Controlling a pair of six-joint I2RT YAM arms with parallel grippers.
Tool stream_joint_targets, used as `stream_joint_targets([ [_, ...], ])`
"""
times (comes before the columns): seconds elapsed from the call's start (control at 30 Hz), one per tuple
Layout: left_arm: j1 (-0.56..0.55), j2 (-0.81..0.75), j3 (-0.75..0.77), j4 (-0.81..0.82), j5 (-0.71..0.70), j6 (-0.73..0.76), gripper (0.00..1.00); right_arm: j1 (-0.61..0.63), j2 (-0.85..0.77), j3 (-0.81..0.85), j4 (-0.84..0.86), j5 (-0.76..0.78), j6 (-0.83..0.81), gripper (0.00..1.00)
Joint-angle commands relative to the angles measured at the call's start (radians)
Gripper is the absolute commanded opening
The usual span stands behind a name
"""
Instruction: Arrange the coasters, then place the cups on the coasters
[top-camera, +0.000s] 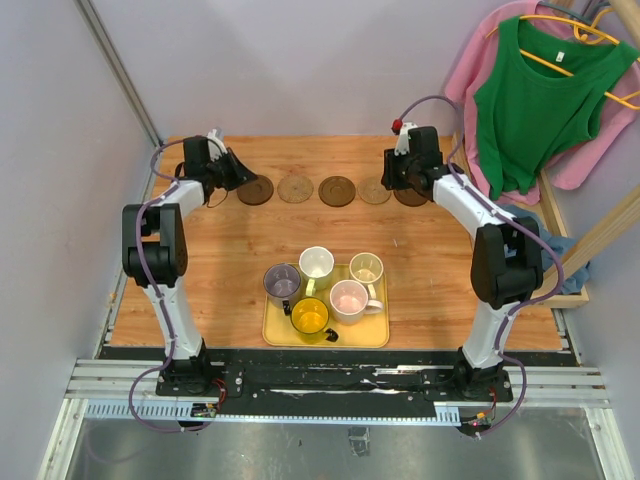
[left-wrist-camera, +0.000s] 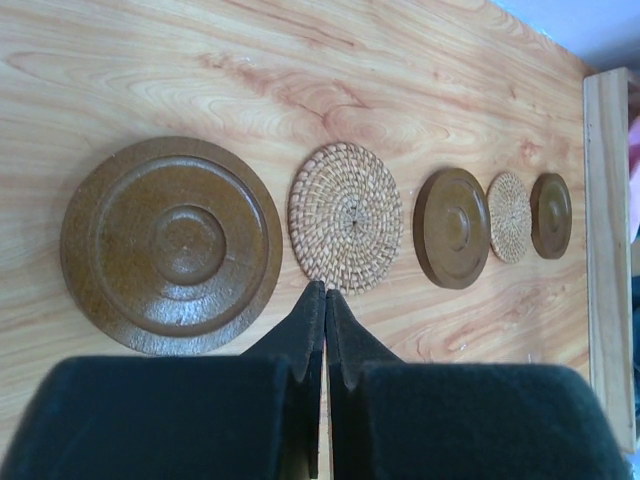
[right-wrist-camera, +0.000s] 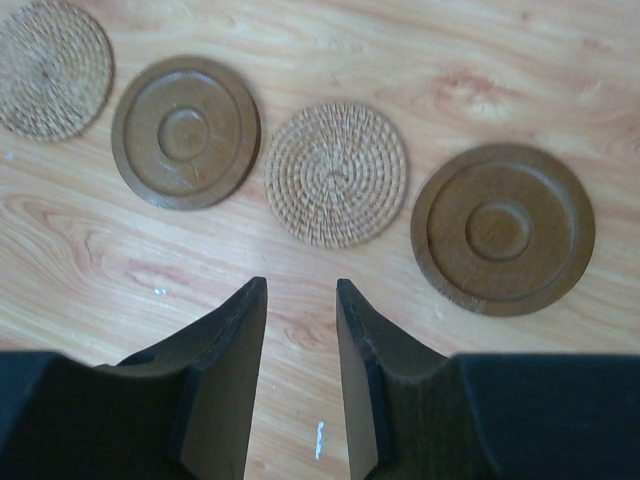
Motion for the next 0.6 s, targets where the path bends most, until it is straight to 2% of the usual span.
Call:
stream_joint_targets([
  [0.0, 0.005, -0.080, -0.056, 0.101, 0.048, 0.028, 0.03, 0.015, -0.060, -0.053, -0.010, 0.010, -0.024, 0.37],
  [0.4, -0.029, -0.183, -0.207, 0.238, 0.037, 0.055, 0.20, 0.013, -0.196, -0.189, -0.047, 0.050, -0.095, 0.41],
  [0.47, -0.036, -0.202, -0.231, 0.253, 0.038, 0.060, 0.28, 0.012, -0.225, -0.217, -0.050, 0.033, -0.107, 0.43],
  [0.57, -0.040, -0.230, -0.276, 0.290, 0.042, 0.053, 0.48, 0.012, -0.263, -0.245, -0.075, -0.003, -0.116, 0.45],
])
